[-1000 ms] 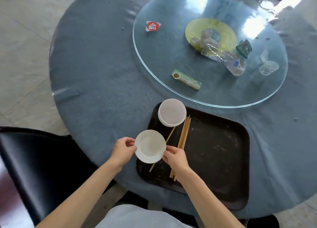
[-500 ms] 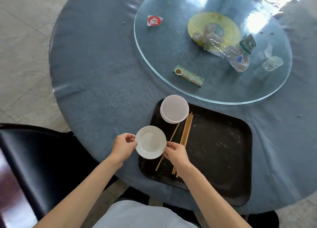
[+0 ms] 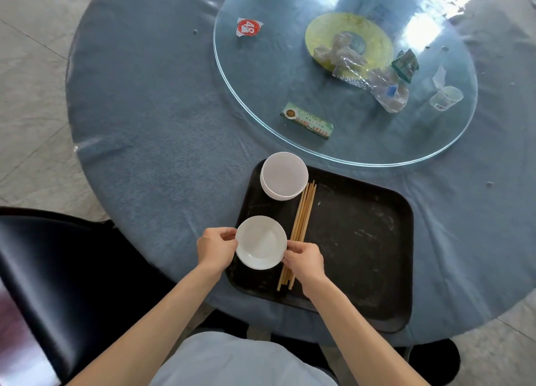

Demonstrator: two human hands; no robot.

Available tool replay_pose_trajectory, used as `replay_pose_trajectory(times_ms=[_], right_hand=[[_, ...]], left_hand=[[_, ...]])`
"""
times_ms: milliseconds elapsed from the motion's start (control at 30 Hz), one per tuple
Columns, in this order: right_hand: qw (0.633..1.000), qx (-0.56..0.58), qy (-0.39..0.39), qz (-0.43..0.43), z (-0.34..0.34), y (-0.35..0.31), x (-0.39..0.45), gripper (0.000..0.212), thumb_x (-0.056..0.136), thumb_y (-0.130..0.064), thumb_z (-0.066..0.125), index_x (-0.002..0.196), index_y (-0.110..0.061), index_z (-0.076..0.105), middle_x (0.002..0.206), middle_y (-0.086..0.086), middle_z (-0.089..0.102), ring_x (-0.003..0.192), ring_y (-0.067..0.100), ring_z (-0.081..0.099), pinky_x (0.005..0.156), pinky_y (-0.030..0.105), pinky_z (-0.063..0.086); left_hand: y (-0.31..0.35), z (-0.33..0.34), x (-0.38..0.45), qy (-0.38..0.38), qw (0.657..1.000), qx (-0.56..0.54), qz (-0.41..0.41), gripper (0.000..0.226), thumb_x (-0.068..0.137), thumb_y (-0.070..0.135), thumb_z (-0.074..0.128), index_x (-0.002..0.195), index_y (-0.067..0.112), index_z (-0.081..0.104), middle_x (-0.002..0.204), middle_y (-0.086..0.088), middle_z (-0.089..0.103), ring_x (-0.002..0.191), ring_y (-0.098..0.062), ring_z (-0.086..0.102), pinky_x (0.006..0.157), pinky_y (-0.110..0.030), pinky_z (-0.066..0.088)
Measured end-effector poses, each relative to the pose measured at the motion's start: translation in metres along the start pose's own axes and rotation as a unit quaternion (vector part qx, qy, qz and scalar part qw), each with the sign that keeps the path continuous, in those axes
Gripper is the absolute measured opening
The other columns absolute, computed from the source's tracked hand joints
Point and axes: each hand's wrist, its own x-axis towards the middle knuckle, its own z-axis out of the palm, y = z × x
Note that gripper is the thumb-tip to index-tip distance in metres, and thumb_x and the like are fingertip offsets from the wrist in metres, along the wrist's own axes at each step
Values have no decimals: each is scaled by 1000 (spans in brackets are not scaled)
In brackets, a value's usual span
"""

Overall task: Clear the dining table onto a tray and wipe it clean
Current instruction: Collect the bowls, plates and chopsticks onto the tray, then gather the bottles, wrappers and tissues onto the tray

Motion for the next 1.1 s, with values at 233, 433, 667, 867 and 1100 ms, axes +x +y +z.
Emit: replay_pose_trajectory(times_ms=[233, 433, 667, 867, 1100], right_hand=[[997, -53, 51, -21, -2, 1, -3, 29, 94, -9, 72, 122, -15, 75, 116, 3, 75, 108, 21, 68, 98, 46, 58], [993, -94, 71, -21, -3, -5, -7, 24, 93, -10, 74, 116, -14, 78, 109, 4, 76, 101, 20, 71, 92, 45, 61], [986, -141, 53, -78, -30, -24, -9, 28, 94, -9, 67, 76, -29, 74, 90, -1, 74, 78, 8, 71, 62, 19, 56], [986, -74, 56, -142, -89, -59, 8, 14, 98, -20, 68, 108, -19, 77, 90, -8, 74, 79, 5, 75, 76, 24, 63], [972, -72, 114, -192, -202, -135, 94, 16, 97, -23, 64, 103, -21, 79, 81, -12, 74, 78, 4, 72, 77, 22, 60]], left_hand=[[-2, 9, -9, 22, 999, 24, -10, 27, 87, 10, 69, 112, 16, 77, 111, 0, 76, 103, -17, 68, 84, -25, 49], [0, 10, -16, 18, 999, 51, -3, 23, 90, 15, 64, 107, 17, 79, 107, 1, 76, 93, -15, 64, 82, -27, 49], [41, -9, -8, -46, 993, 101, 42, 27, 89, 24, 55, 67, 17, 68, 64, 2, 64, 73, -23, 61, 68, -33, 53], [152, -2, 27, -9, 971, 128, 201, 19, 95, 28, 59, 103, 19, 74, 96, 5, 71, 89, -15, 61, 81, -26, 43], [292, 94, 85, -35, 909, 250, 331, 33, 93, 26, 59, 123, 15, 70, 122, -12, 66, 110, -29, 63, 98, -37, 48]])
